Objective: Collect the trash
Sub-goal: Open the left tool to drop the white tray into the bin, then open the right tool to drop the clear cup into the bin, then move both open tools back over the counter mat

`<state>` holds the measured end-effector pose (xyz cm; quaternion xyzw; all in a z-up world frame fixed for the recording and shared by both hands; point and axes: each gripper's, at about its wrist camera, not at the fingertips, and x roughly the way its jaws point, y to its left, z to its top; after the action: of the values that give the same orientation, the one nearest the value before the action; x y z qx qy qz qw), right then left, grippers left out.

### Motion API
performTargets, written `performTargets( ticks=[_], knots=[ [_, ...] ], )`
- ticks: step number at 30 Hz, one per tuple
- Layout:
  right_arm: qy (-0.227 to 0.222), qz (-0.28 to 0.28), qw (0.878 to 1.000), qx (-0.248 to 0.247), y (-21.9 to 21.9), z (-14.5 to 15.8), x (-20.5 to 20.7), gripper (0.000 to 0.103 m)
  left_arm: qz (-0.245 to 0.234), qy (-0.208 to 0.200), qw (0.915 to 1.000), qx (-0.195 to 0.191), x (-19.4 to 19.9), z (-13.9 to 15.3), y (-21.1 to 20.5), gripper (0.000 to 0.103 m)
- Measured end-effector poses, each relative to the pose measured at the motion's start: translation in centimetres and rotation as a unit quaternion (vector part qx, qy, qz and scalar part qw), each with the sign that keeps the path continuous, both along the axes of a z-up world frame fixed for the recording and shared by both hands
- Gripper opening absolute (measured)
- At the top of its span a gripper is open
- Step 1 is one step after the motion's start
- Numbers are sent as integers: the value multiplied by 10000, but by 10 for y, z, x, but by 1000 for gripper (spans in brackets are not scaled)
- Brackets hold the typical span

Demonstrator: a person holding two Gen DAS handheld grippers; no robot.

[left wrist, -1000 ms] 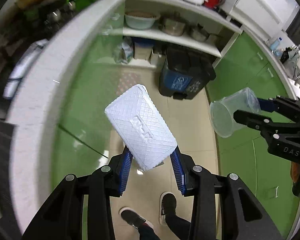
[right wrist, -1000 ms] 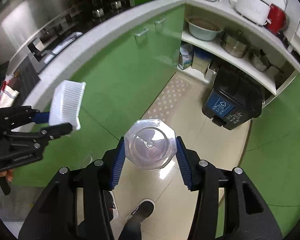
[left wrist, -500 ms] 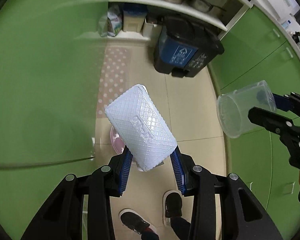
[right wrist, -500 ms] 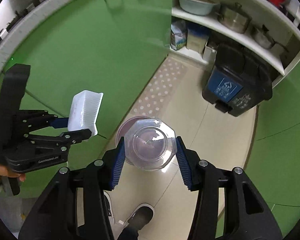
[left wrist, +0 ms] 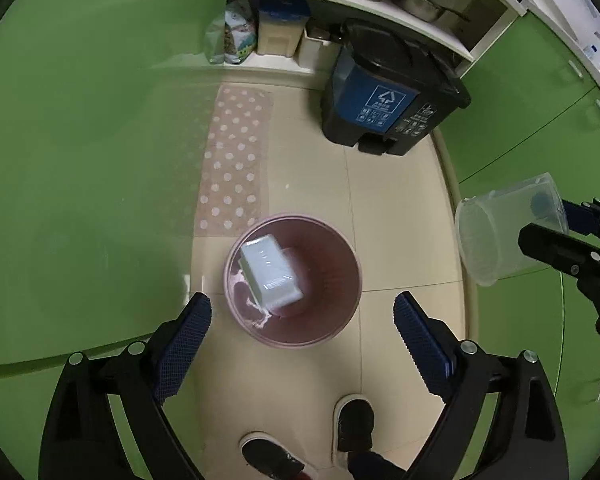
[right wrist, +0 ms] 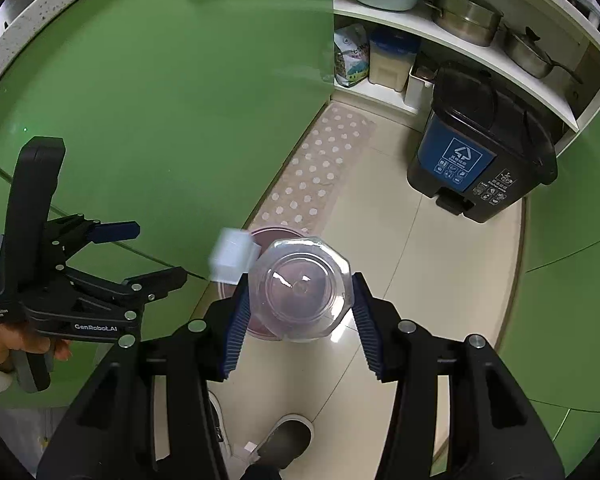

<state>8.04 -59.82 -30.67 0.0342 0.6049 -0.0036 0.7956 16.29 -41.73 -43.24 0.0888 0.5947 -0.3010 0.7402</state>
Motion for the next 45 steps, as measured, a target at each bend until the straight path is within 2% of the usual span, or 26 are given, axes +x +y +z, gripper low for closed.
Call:
performTargets(
  ticks=[5, 18, 20, 21, 22, 28, 32, 36, 39, 41, 45],
  knots=[
    [23, 47, 10000, 40, 3, -5, 4, 49, 104, -78, 9999, 6, 1, 5, 9, 94],
    [61, 253, 9995, 181, 21, -25, 22, 50, 262, -199, 9994, -82, 5, 18, 31, 96],
    [58, 279, 9994, 203, 24, -29, 25, 67, 293, -199, 9993, -77, 5, 17, 34, 96],
    [25, 265, 9994, 208, 24, -31, 27, 84, 298, -198, 9993, -70, 5, 17, 34, 96],
    [-35, 239, 9995, 211, 24, -31, 28, 87, 298, -199, 9993, -57, 4, 16, 35, 96],
    [80, 179, 9997, 170, 22, -36, 31, 95, 309, -166, 9994, -9, 3, 11, 39, 96],
    [135, 93, 9998, 108, 21, -33, 27, 96, 240, -175, 9996, 9, 0, 14, 36, 96],
    [181, -30, 9998, 17, 20, -19, 15, 98, 161, -210, 9996, 7, -6, 25, 33, 96],
    [198, -142, 9997, -92, 17, 1, 3, 98, 91, -276, 9996, -6, -15, 45, 30, 96],
    [180, -211, 9995, -124, 15, 17, -5, 98, 54, -309, 9995, -27, -23, 61, 29, 96],
    [106, -357, 9991, -219, 10, 72, -27, 98, 12, -362, 9993, -85, -43, 102, 29, 96]
  ],
)
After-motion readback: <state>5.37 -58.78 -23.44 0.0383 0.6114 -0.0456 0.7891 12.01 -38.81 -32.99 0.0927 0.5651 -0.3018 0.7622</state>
